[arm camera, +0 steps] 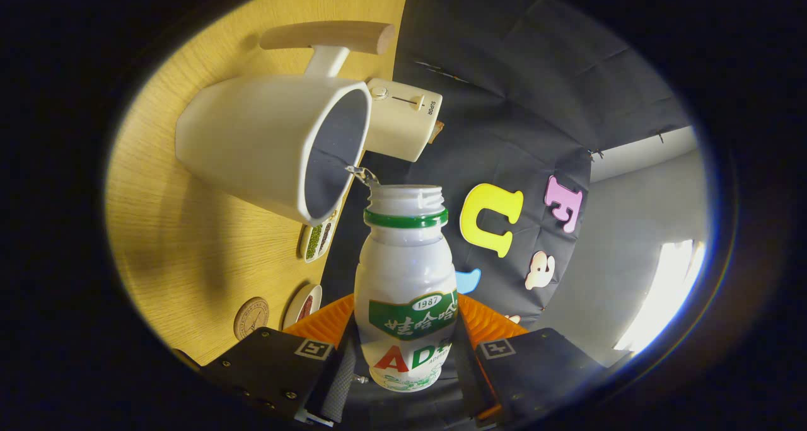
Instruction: Take the bottle from table, then pour the juice into the cup, finally place the bottle on the coaster
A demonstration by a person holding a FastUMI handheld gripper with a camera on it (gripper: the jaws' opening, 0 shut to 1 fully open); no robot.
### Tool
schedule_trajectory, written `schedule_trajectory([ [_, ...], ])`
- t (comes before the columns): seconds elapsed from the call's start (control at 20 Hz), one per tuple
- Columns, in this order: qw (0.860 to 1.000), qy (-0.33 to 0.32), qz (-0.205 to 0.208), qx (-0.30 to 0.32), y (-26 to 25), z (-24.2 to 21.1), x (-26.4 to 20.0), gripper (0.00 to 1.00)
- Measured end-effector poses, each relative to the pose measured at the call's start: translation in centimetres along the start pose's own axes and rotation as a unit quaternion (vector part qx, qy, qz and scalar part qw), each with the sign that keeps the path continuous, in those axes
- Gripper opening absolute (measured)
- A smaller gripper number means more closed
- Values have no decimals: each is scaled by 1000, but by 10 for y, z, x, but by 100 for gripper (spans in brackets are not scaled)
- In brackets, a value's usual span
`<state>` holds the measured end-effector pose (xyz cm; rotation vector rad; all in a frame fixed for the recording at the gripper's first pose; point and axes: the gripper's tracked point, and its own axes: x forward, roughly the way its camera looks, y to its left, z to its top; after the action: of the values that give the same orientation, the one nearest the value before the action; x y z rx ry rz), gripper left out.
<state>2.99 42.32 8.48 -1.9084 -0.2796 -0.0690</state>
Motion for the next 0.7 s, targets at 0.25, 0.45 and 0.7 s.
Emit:
schedule_trajectory([
  [0.25, 1000, -5, -13, -14, -11, 5, 1, 69],
  [0.45, 999, -4, -19, -27, -16, 6, 2, 69],
  [0.7, 999, -6, -24, -38, -18, 8, -1, 69],
])
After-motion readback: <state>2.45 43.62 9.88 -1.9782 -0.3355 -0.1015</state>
